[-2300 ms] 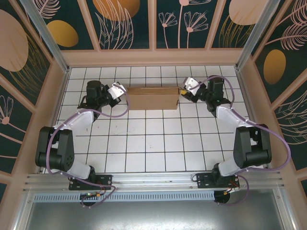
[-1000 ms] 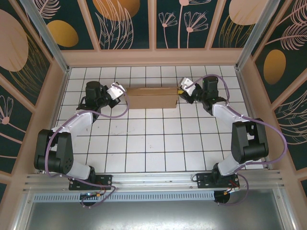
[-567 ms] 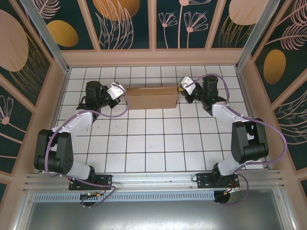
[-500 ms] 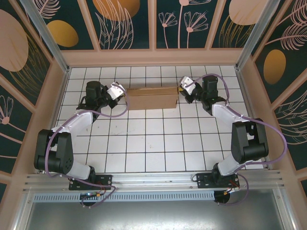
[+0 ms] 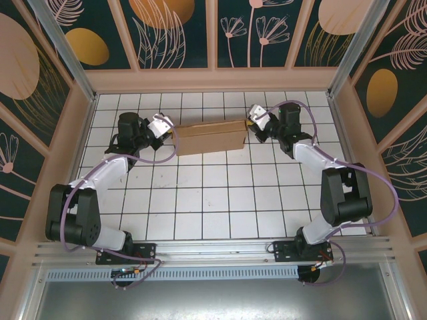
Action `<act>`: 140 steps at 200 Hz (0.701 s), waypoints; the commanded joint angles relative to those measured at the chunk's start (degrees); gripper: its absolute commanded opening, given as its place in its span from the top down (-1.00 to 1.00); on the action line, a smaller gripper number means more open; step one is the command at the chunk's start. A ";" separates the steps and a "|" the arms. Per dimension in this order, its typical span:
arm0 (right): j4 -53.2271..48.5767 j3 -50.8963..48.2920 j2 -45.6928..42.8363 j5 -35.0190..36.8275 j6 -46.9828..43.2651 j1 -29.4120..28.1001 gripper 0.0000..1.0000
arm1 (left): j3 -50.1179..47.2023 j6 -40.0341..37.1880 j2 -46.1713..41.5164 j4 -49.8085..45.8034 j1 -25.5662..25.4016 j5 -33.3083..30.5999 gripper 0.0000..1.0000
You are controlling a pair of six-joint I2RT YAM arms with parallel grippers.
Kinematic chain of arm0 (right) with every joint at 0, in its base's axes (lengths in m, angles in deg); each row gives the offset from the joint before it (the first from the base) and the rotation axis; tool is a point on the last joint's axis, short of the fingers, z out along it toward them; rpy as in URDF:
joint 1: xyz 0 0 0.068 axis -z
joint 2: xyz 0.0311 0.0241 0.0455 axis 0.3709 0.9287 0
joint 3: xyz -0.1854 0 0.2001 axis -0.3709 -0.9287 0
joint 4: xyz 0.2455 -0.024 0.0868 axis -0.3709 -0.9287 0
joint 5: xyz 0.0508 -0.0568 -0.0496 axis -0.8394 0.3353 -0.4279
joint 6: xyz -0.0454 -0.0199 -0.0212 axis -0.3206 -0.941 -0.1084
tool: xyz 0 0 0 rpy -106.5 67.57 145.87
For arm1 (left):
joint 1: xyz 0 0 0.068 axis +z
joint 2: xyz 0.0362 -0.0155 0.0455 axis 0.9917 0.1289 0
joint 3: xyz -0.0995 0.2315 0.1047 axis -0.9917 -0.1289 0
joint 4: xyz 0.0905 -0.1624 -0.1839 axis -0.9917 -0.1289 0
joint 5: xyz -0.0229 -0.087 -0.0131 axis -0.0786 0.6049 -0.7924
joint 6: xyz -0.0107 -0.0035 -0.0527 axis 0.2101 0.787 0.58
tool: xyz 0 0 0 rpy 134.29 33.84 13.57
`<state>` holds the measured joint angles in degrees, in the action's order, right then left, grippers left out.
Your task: Fold the paper box
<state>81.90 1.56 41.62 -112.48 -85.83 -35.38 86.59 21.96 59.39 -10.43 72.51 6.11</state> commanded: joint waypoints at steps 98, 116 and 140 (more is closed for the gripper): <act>-2.52 2.98 1.54 1.24 1.33 0.00 1.00 | 0.34 0.02 -1.72 -1.07 -0.01 0.04 0.93; -2.84 3.18 1.52 1.32 1.37 0.15 1.00 | 0.61 0.55 -1.72 -1.11 0.28 0.48 0.77; -2.80 3.09 1.45 1.50 1.41 0.40 1.00 | 0.43 1.61 -1.70 -0.37 0.93 0.47 0.59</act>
<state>80.20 3.13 42.49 -111.60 -85.57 -35.38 86.59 22.38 59.13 -11.22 72.62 5.87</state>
